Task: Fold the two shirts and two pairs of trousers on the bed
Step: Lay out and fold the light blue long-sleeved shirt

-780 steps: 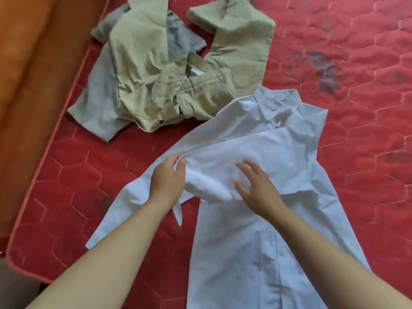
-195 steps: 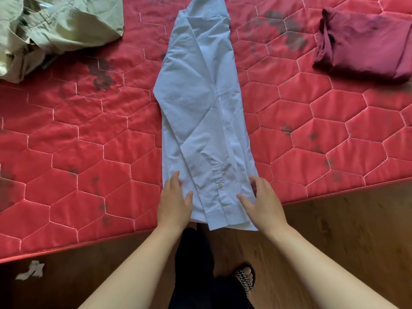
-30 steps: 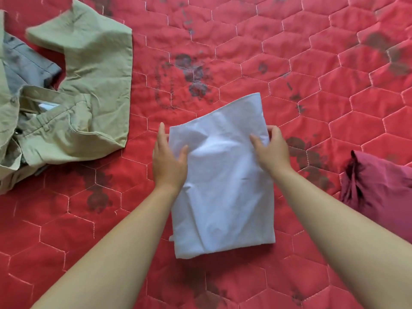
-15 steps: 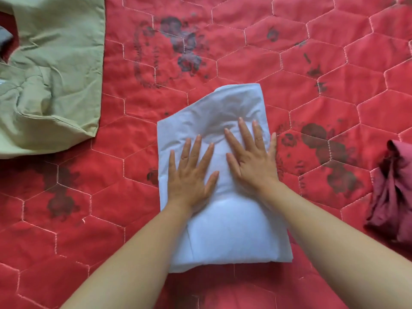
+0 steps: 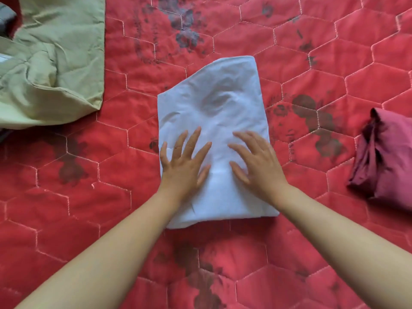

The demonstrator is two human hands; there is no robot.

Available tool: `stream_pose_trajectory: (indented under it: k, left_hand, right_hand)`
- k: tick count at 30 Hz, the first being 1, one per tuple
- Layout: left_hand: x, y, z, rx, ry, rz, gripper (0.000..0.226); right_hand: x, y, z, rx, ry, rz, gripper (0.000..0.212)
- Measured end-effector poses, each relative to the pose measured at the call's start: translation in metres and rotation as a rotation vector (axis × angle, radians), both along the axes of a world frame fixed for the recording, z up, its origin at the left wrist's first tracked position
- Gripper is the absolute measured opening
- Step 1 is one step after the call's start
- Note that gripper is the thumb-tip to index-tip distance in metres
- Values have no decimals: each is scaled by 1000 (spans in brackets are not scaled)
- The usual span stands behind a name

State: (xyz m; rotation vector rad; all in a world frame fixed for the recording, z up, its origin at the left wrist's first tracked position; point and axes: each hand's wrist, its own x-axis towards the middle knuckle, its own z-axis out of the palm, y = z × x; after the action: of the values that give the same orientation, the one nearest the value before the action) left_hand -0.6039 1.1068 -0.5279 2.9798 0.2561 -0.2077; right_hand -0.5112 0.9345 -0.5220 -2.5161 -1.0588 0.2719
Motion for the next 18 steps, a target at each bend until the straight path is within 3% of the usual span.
stream_pose_trajectory:
  k: [5,8,10,12,18]
  left_hand:
    - [-75,-17,25,-191,-12,-144,30]
    - [-96,-19,19,-200,39,-128,36]
    - [-100,-22,12,-190,52,-104,52]
    - [-101,-21,8,-203,58,-107,62]
    - [-105,-21,16,-274,129,-32,50]
  right_hand:
    - [-65,-47,8,6,93,-3,20]
    - [-79,-63,-1,-100,128,37,39]
    - [-78,-66,-7,-152,115,102,53]
    - [-74,-63,-9,-157,89,121,54]
    - [-74,-53,10,-138,108,90,21]
